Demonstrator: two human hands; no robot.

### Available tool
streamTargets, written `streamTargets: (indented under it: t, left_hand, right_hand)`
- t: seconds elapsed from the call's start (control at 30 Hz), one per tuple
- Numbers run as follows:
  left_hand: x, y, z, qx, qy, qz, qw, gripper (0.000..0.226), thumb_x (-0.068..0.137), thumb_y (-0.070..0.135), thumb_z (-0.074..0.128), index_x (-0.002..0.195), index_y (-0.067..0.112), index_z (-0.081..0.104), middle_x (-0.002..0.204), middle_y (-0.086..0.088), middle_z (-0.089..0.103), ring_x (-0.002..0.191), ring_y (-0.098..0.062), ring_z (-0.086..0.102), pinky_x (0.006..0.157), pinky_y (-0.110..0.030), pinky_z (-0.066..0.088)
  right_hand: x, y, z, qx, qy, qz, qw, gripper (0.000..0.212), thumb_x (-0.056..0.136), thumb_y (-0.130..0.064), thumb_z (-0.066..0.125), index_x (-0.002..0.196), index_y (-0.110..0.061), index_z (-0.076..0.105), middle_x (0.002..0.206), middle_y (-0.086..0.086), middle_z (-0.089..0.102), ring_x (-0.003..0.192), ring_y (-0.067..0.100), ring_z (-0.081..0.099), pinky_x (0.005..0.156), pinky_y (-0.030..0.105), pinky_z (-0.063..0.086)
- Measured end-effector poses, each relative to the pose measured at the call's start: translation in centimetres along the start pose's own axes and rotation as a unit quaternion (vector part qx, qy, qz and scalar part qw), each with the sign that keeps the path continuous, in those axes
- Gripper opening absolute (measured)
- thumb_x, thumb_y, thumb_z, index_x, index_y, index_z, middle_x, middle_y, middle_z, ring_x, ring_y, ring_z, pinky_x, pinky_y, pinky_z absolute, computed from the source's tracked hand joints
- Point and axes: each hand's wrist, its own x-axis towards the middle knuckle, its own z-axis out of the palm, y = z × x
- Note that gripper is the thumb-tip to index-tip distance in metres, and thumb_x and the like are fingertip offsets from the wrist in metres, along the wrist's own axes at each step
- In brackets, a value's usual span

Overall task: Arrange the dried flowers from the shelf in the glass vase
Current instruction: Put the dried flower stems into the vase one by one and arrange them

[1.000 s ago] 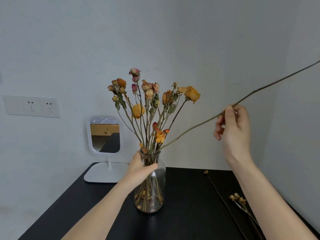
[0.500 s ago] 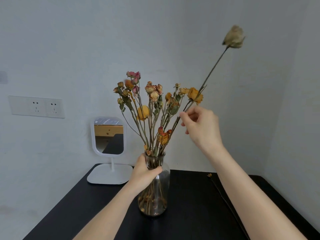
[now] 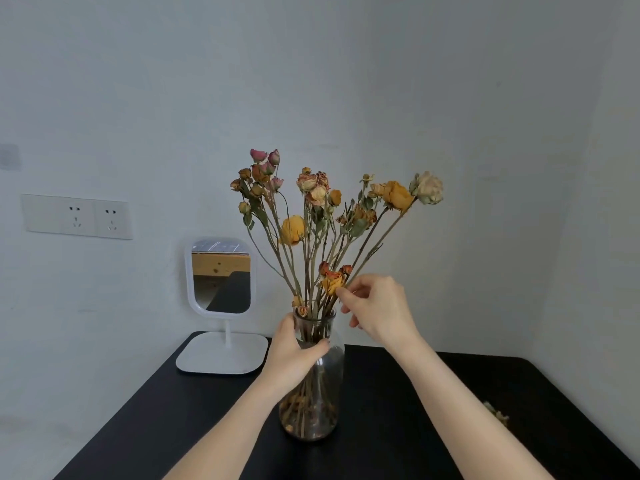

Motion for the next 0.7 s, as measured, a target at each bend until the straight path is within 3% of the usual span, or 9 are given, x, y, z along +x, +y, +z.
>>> streamTargets:
  t: [0.13, 0.23, 0.33, 0.53, 0.7]
  left_hand:
    - [0.1, -0.1, 0.0, -0.001, -0.004, 0.001, 1.0, 0.057, 0.073, 0.032, 0.073, 0.114, 0.043, 0.035, 0.112, 0.022, 0.045, 0.11, -0.001, 0.041, 0.095, -0.025, 0.035]
    - [0.1, -0.3, 0.0, -0.003, -0.006, -0.005, 1.0, 0.058, 0.073, 0.032, 0.073, 0.113, 0.044, 0.033, 0.106, 0.027, 0.043, 0.108, 0.0, 0.04, 0.095, -0.025, 0.035]
    - [0.2, -0.3, 0.0, -0.003, -0.006, -0.011, 1.0, 0.06, 0.073, 0.032, 0.073, 0.118, 0.041, 0.034, 0.105, 0.027, 0.042, 0.107, 0.001, 0.04, 0.094, -0.025, 0.034]
    - [0.0, -0.1, 0.0, -0.004, -0.005, -0.009, 1.0, 0.064, 0.074, 0.031, 0.072, 0.127, 0.033, 0.036, 0.114, 0.02, 0.045, 0.111, -0.002, 0.041, 0.095, -0.026, 0.035]
    - [-0.2, 0.2, -0.1, -0.005, -0.005, -0.002, 1.0, 0.058, 0.075, 0.03, 0.072, 0.116, 0.041, 0.033, 0.106, 0.026, 0.043, 0.106, 0.001, 0.041, 0.092, -0.024, 0.034]
  right_hand:
    - [0.4, -0.8, -0.7, 0.003, -0.009, 0.002, 1.0, 0.016, 0.087, -0.035, 0.062, 0.079, -0.023, 0.056, 0.068, -0.003, 0.064, 0.041, 0.004, 0.056, 0.047, 0.017, 0.046]
    - [0.5, -1.5, -1.9, 0.074, 0.081, -0.026, 0.994, 0.019, 0.085, -0.037, 0.063, 0.092, -0.022, 0.054, 0.064, -0.006, 0.064, 0.041, 0.001, 0.058, 0.046, 0.017, 0.048]
    - [0.7, -2.0, -2.8, 0.121, 0.142, -0.044, 0.981, 0.013, 0.088, -0.028, 0.061, 0.089, -0.015, 0.062, 0.062, -0.006, 0.064, 0.042, 0.0, 0.057, 0.044, 0.014, 0.048]
    - [0.7, -1.8, -2.1, 0.065, 0.096, -0.045, 0.992, 0.018, 0.085, -0.029, 0.065, 0.071, -0.018, 0.063, 0.062, -0.005, 0.063, 0.042, 0.001, 0.056, 0.047, 0.013, 0.046]
    - [0.8, -2.2, -1.7, 0.055, 0.068, -0.066, 0.994, 0.023, 0.083, -0.028, 0.067, 0.062, -0.022, 0.06, 0.058, -0.006, 0.061, 0.04, -0.002, 0.054, 0.042, 0.006, 0.042]
